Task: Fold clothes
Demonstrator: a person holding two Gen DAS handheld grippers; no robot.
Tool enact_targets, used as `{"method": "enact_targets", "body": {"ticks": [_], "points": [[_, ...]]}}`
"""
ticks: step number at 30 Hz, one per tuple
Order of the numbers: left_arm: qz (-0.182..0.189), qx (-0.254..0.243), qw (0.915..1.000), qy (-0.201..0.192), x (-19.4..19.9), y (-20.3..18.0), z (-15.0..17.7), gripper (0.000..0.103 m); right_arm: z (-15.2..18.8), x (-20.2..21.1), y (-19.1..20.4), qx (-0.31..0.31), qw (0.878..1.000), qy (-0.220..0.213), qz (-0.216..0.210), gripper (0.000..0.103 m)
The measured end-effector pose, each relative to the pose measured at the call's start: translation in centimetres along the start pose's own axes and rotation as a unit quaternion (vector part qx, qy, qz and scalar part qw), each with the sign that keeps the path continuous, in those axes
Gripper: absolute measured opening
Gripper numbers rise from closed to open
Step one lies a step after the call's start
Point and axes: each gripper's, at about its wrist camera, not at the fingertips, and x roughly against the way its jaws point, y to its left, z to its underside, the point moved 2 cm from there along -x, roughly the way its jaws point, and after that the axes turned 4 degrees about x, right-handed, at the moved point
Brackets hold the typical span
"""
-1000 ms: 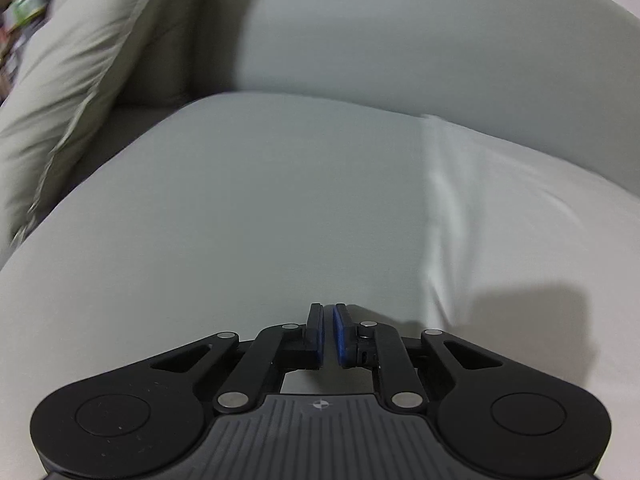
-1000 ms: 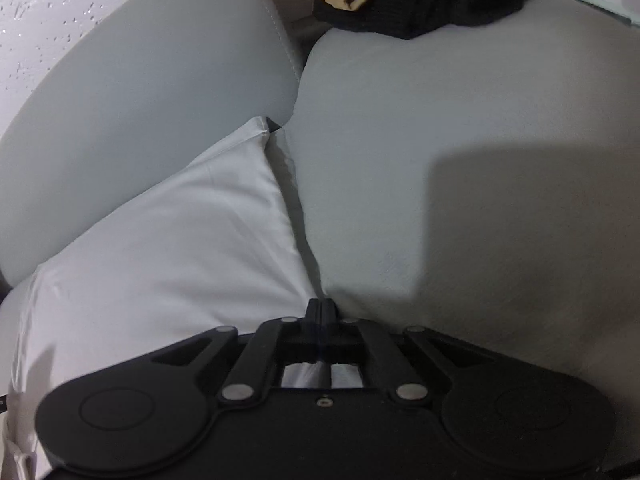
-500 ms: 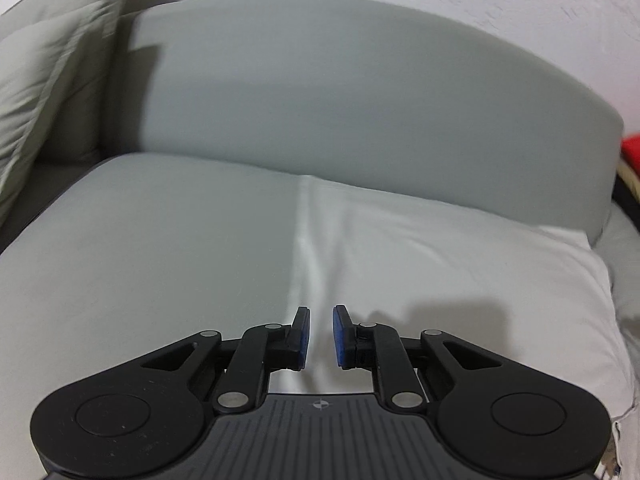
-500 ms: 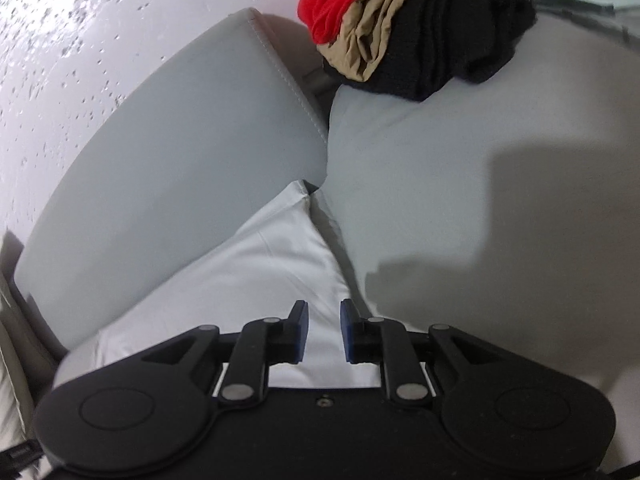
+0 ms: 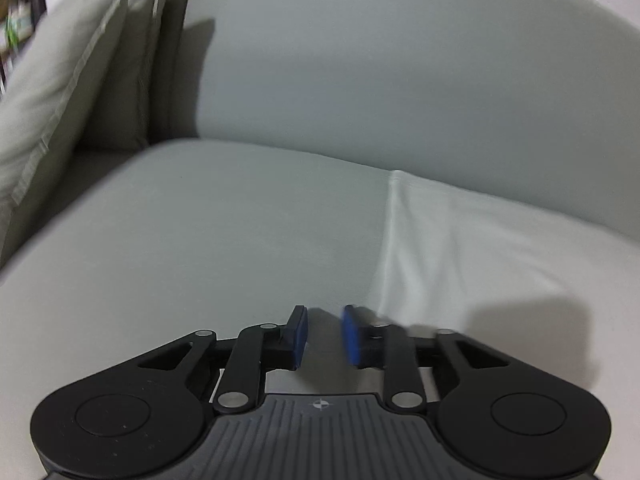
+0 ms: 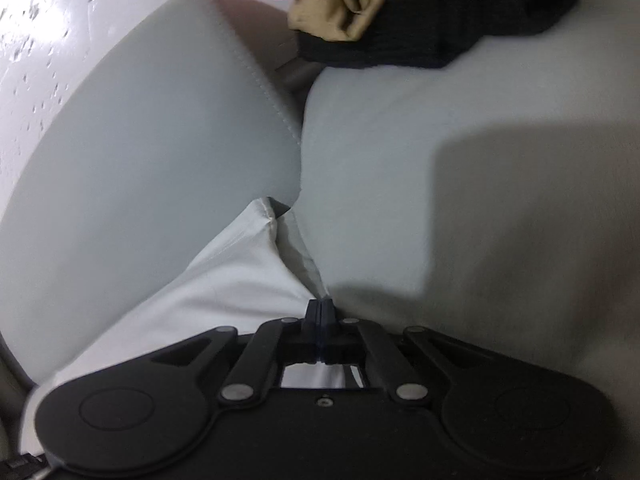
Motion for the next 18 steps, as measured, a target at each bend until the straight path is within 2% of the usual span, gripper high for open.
{"method": "enact_targets", "body": {"ticks": [1,3,6,9,11,12,13,15,16,18], "points": [[0.018,0.0,0.9998,-0.003,0.7,0.1,-0.1,0.013,-0.2,0.4,0.5,0.008,1.0,-0.001,0.002,0.004],[0.058,-0.003,0.9982,-0.008,1.8,-0.1,-0.5,0.014,-0.6,1.5,0.8,-0.012,1.0,-0.011,-0.022,0.008],[0.094,-0.035,0.9947,-0.019,2.8,-1.8,-1.2,0.018,-1.2,2.4,1.6,-0.035,0.997,-0.015,-0.064,0.012],[0.105,-0.052,0.993,-0.015,1.4,-4.3,-1.3,0.02,-1.1,1.2,3.7,-0.015,0.992,0.01,-0.125,0.014],[0.11,-0.063,0.9919,-0.011,0.2,-6.1,-1.3,0.029,-0.7,-0.3,5.3,0.019,0.984,0.038,-0.172,0.02],[0.113,-0.068,0.9913,-0.008,-0.4,-7.0,-1.3,0.028,-0.4,-1.3,5.9,0.034,0.983,0.049,-0.176,0.02],[0.097,-0.067,0.993,-0.01,-1.3,-7.4,-1.4,0.028,-0.1,-2.4,6.3,0.05,0.981,0.059,-0.176,0.019],[0.055,-0.044,0.9972,-0.026,-3.4,-6.9,-1.9,0.03,-0.3,-3.7,5.7,0.05,0.987,0.028,-0.153,0.0],[0.04,-0.029,0.9981,-0.036,-4.2,-6.4,-2.3,0.03,-0.8,-4.1,5.0,0.037,0.99,0.008,-0.135,0.0],[0.02,-0.014,0.9985,-0.048,-5.5,-5.8,-3.3,0.023,-1.9,-4.8,3.3,0.006,0.995,-0.032,-0.096,0.0]]}}
